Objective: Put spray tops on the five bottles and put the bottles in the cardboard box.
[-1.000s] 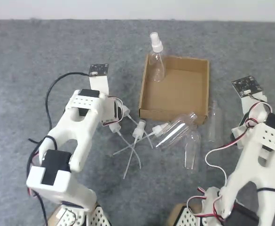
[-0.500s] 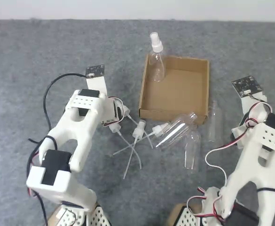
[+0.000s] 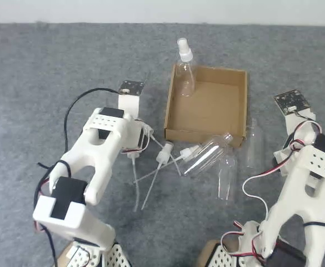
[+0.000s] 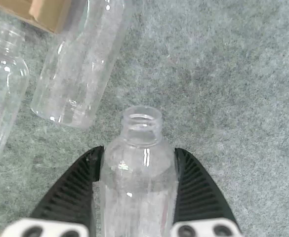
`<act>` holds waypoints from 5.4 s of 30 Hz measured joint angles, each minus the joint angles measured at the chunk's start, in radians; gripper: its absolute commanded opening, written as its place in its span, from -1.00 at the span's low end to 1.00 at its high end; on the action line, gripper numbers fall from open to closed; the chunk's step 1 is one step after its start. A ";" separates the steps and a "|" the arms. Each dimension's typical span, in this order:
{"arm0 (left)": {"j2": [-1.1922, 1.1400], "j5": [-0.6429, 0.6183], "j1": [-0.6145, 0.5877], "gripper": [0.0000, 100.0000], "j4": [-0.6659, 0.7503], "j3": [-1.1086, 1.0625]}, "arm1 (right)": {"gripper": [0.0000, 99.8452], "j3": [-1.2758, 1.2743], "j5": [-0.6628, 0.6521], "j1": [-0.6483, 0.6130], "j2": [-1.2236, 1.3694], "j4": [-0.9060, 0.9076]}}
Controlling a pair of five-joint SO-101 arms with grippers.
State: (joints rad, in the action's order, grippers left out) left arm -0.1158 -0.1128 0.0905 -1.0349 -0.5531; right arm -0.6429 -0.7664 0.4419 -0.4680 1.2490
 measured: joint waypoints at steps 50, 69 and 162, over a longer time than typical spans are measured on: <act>0.031 0.137 -0.055 -0.75 0.043 -0.002 | -0.99 0.018 0.167 -0.353 -0.393 0.173; 0.221 0.124 -0.055 -0.98 -0.003 0.025 | -0.99 0.020 0.178 -0.486 -0.434 0.109; 1.450 -0.269 0.063 -0.97 0.235 -0.612 | -0.99 -0.775 0.617 -1.257 -0.362 -1.487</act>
State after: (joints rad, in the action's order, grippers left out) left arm 1.3341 -0.3813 0.1534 -0.8002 -1.1653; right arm -1.4177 -0.1496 -0.8147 -0.8301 -0.2378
